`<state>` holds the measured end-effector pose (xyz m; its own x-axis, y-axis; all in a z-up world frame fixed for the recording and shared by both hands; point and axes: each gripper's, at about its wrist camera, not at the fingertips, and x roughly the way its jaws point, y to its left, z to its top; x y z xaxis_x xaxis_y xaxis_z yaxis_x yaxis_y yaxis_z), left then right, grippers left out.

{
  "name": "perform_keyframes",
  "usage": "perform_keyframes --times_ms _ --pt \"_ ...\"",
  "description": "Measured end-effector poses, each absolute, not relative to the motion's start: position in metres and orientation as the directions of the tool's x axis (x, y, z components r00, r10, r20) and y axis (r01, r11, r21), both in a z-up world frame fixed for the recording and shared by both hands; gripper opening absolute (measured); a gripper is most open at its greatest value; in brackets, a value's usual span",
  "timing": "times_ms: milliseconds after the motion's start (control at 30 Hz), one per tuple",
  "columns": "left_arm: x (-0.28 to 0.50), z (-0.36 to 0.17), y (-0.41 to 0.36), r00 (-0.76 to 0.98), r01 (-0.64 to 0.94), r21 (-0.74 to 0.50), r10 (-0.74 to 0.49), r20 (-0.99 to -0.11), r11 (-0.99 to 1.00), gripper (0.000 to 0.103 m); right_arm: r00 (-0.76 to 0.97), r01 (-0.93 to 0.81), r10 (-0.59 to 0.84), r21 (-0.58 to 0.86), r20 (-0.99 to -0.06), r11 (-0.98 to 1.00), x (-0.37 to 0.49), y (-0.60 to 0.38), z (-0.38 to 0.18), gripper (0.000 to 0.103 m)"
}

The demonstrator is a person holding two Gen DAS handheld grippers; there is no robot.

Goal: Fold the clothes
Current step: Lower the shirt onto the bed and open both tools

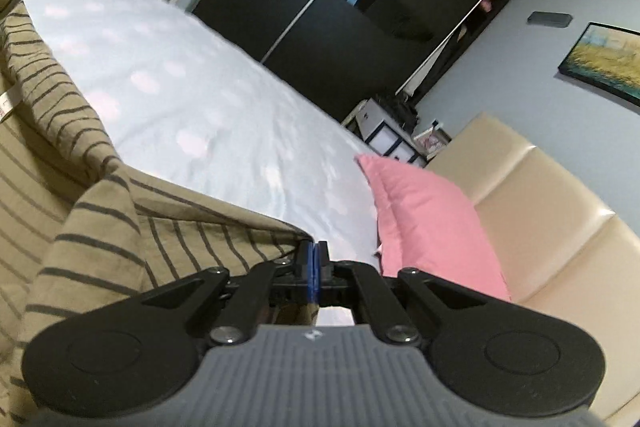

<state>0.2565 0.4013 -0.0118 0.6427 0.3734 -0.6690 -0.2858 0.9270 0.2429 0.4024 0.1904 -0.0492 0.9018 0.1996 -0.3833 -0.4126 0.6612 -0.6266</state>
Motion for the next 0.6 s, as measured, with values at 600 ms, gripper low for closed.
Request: perform_keyframes --times_ms 600 --pt "0.304 -0.107 0.422 0.540 -0.344 0.203 0.370 -0.755 0.917 0.022 0.760 -0.558 0.183 -0.482 -0.624 0.676 0.454 0.193 -0.148 0.007"
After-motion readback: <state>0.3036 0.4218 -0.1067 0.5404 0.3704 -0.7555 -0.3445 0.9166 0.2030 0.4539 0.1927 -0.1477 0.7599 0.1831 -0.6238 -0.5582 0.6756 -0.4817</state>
